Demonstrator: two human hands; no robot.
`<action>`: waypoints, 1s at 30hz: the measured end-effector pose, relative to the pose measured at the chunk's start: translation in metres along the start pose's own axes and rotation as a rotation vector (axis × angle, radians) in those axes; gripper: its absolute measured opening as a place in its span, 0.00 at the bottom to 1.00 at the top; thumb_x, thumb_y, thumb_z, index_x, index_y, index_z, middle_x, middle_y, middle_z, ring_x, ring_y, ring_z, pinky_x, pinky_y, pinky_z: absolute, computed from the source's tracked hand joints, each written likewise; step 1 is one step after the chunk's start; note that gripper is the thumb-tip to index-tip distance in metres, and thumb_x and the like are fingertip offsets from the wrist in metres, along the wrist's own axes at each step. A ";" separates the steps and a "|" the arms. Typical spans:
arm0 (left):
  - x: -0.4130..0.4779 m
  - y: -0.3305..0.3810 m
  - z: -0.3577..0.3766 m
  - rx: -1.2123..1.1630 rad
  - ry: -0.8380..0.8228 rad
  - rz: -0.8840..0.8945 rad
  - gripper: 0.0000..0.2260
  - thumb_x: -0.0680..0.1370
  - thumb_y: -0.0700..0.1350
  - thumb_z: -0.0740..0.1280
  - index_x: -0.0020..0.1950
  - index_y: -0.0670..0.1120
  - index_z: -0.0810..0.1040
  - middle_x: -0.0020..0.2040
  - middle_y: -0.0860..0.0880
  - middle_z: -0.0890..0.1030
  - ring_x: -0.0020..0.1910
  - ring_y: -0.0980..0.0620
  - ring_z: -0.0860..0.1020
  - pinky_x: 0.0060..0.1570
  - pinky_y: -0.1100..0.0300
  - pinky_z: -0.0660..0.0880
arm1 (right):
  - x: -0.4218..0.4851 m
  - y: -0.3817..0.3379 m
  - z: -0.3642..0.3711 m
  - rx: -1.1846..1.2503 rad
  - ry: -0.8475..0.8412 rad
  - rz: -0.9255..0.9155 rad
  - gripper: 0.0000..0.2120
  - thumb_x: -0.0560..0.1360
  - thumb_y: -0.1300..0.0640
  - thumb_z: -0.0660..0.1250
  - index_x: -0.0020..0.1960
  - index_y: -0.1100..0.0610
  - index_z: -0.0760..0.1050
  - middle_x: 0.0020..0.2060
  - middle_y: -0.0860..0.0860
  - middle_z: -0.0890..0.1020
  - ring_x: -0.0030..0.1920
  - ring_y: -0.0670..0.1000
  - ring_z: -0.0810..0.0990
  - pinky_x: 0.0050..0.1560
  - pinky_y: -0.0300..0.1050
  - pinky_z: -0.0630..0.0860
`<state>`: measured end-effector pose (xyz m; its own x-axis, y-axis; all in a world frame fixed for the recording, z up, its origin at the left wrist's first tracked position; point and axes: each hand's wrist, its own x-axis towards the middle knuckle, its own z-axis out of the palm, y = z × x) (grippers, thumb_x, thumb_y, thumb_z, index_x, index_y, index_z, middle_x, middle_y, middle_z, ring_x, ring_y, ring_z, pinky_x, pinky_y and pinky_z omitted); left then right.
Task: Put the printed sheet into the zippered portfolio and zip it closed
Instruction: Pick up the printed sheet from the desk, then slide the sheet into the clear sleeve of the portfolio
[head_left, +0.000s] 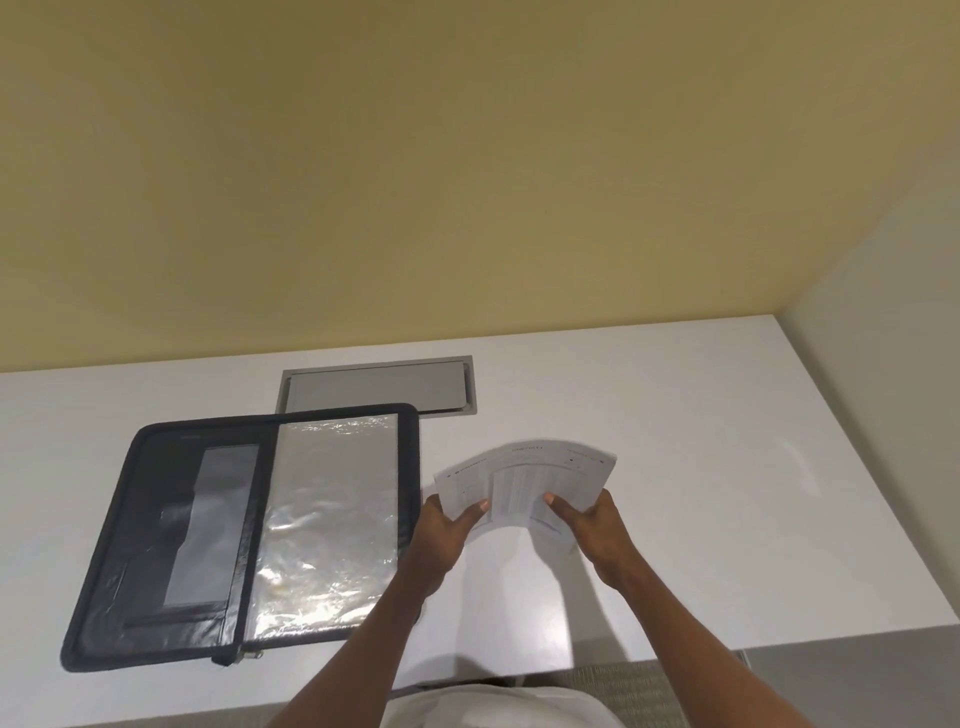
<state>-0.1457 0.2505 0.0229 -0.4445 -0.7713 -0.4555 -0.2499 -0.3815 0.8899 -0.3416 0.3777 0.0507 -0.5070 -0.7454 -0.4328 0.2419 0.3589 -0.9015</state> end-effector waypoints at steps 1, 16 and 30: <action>0.000 -0.002 -0.001 0.000 0.000 -0.003 0.16 0.76 0.48 0.77 0.61 0.56 0.77 0.56 0.53 0.85 0.57 0.54 0.83 0.53 0.58 0.82 | 0.001 0.000 0.000 -0.003 -0.006 0.000 0.10 0.78 0.56 0.73 0.58 0.51 0.83 0.53 0.52 0.88 0.54 0.54 0.87 0.59 0.59 0.82; 0.006 0.024 -0.067 -0.029 -0.258 -0.054 0.23 0.79 0.40 0.73 0.73 0.46 0.74 0.67 0.48 0.82 0.67 0.47 0.79 0.70 0.44 0.74 | 0.019 -0.026 0.030 -0.161 -0.276 0.011 0.13 0.81 0.57 0.69 0.65 0.54 0.81 0.59 0.48 0.86 0.59 0.50 0.85 0.60 0.44 0.82; 0.045 0.024 -0.239 -0.261 -0.231 -0.302 0.14 0.76 0.37 0.75 0.62 0.40 0.84 0.62 0.39 0.84 0.60 0.38 0.83 0.57 0.47 0.83 | 0.055 -0.036 0.162 -0.119 -0.365 0.099 0.18 0.80 0.60 0.70 0.70 0.55 0.77 0.64 0.48 0.83 0.64 0.48 0.82 0.62 0.40 0.79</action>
<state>0.0341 0.0850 0.0294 -0.5723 -0.4838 -0.6622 -0.1857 -0.7100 0.6792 -0.2440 0.2324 0.0591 -0.1538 -0.8468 -0.5092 0.1660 0.4859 -0.8581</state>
